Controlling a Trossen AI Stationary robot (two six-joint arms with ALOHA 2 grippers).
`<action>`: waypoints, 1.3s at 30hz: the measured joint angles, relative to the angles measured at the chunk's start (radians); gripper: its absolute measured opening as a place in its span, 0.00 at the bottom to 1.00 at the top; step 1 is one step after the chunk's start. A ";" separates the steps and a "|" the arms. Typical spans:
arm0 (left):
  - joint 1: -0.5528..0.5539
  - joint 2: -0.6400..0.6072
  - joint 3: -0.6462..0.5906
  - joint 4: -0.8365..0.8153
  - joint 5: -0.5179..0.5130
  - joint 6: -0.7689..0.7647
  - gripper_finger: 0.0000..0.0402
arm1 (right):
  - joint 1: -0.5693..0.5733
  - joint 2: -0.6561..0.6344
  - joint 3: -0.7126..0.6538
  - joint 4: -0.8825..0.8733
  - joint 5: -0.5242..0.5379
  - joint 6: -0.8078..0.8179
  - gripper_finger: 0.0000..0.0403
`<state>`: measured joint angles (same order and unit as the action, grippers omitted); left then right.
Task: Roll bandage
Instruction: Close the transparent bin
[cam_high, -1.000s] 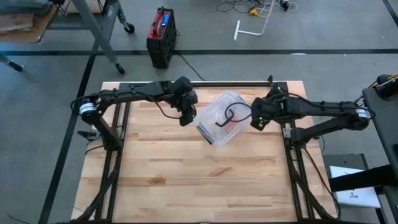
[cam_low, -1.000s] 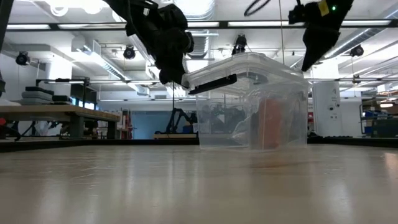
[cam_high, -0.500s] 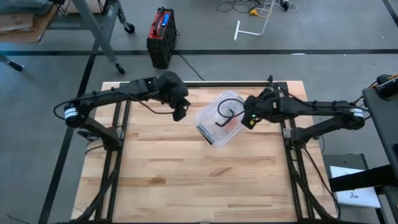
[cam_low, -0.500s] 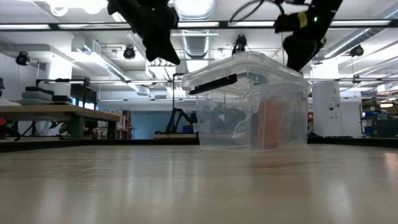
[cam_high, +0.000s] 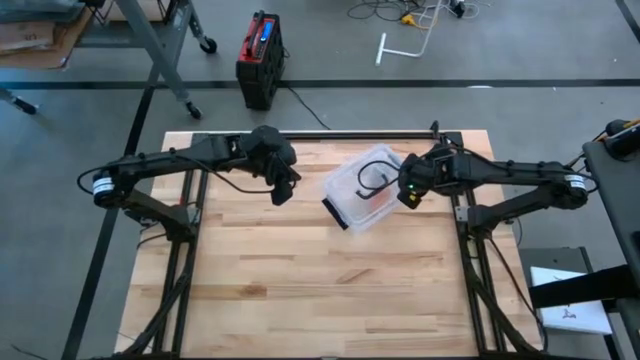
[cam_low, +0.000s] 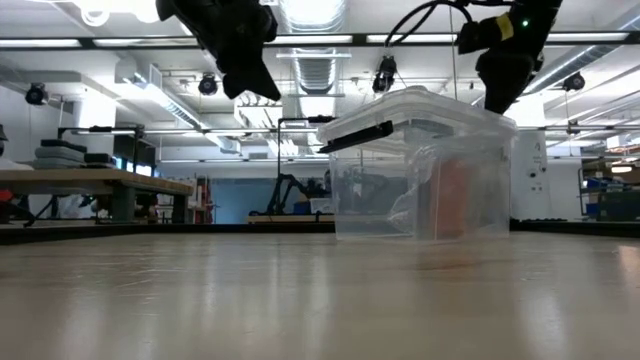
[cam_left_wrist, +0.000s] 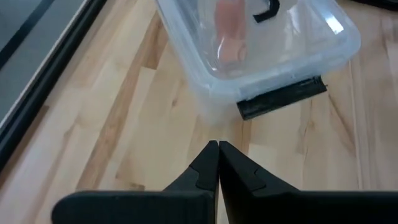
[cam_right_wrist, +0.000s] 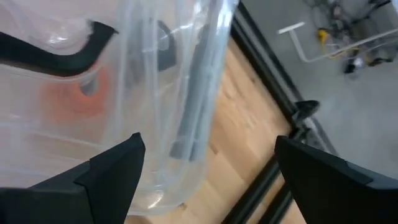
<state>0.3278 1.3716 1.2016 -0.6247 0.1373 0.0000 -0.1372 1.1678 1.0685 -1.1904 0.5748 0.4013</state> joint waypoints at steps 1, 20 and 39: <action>-0.001 0.000 -0.001 0.006 0.000 -0.004 0.00 | 0.001 -0.005 0.000 0.001 -0.018 -0.003 0.88; -0.047 0.018 -0.120 0.303 0.002 -0.044 0.00 | 0.002 -0.027 0.007 -0.132 -0.157 0.006 0.88; -0.060 -0.161 -0.122 0.048 0.001 -0.061 0.00 | 0.100 0.143 0.071 0.169 -0.365 0.092 0.80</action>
<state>0.2683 1.2110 1.0798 -0.5762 0.1381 -0.0614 -0.0368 1.3106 1.1399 -1.0216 0.2100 0.4936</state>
